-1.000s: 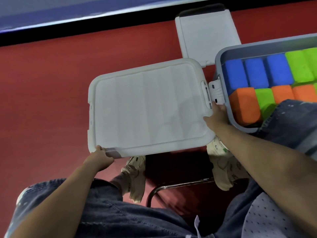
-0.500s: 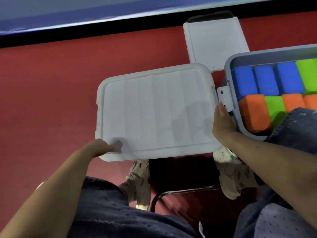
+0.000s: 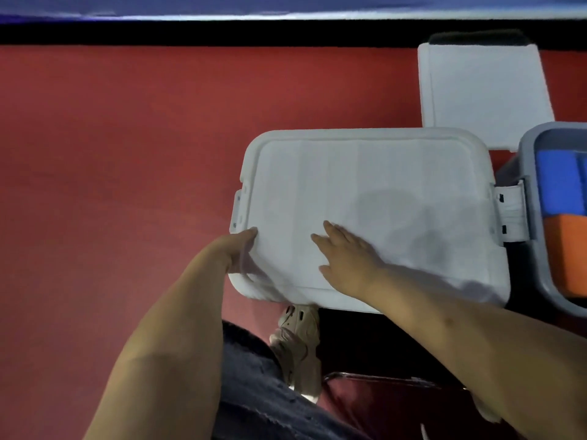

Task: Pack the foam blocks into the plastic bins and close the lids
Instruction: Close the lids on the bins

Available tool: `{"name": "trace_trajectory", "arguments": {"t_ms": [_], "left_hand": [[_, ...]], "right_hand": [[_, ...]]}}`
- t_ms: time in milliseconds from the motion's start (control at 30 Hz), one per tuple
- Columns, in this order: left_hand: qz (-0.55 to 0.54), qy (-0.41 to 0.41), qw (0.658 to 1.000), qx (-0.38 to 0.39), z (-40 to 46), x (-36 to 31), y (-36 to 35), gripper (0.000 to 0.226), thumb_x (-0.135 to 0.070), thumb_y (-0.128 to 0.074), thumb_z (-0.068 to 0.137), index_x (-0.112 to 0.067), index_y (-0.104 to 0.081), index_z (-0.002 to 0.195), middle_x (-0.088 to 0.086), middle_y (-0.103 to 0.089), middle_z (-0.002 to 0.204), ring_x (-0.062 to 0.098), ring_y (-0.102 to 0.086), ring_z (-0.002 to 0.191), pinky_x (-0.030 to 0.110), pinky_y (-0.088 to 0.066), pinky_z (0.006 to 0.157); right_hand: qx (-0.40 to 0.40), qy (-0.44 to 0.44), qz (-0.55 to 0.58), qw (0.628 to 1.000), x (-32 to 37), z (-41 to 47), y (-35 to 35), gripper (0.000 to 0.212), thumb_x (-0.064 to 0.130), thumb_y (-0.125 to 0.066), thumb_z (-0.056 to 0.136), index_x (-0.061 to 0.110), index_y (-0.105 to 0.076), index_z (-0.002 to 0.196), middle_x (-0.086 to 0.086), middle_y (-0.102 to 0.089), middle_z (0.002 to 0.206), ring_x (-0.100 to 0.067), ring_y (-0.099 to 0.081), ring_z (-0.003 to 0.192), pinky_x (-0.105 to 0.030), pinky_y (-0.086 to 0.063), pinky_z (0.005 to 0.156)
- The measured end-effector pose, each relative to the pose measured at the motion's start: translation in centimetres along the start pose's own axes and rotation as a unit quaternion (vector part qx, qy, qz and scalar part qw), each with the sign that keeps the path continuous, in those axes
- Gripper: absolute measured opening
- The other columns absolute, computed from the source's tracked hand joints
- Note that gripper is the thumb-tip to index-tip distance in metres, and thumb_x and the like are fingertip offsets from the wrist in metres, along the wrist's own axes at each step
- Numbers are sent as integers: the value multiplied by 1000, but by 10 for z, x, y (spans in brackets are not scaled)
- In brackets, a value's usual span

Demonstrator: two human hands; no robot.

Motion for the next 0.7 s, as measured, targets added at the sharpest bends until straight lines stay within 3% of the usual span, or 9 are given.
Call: {"name": "trace_trajectory", "arguments": {"t_ms": [200,333,500,700], "left_hand": [[-82,-90,990,-71,8,-15,4,67,-47,-72,78,-6,-46,124,6,-55,111,28,-56,93,37,-49,74],[-83,-140,975,-152,14,-18,14,77,-47,-81,65,-8,-48,123,9,-50,127,33,-58,105,46,-51,91],[-51,-216,963,-156,6,-22,9,50,-42,-66,82,-19,-57,125,9,-57,127,31,-59,108,43,-48,98],[-52,-244,957,-145,1,-24,4,43,-31,-61,90,-13,-55,128,7,-62,123,30,-58,112,37,-46,95]], "right_hand": [[26,-35,-43,998,-9,13,-17,65,44,-42,94,31,-11,150,3,12,159,-17,7,147,-40,-9,119],[12,-22,-44,999,-8,10,-17,65,44,-44,95,29,-14,150,2,11,159,-15,8,147,-39,-7,118],[10,-1,-15,1000,-20,0,-13,72,57,-45,90,30,-16,150,9,7,160,-9,5,147,-32,-7,119],[71,-37,-104,991,-57,-41,-32,110,59,-69,72,40,7,149,6,32,153,-18,23,144,-58,-2,114]]}}
Point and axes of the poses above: each hand's wrist, its own z-axis towards the middle knuckle, its own y-axis out of the back of the hand, x = y × z, the point moved 4 cm from there along z, towards the middle knuckle
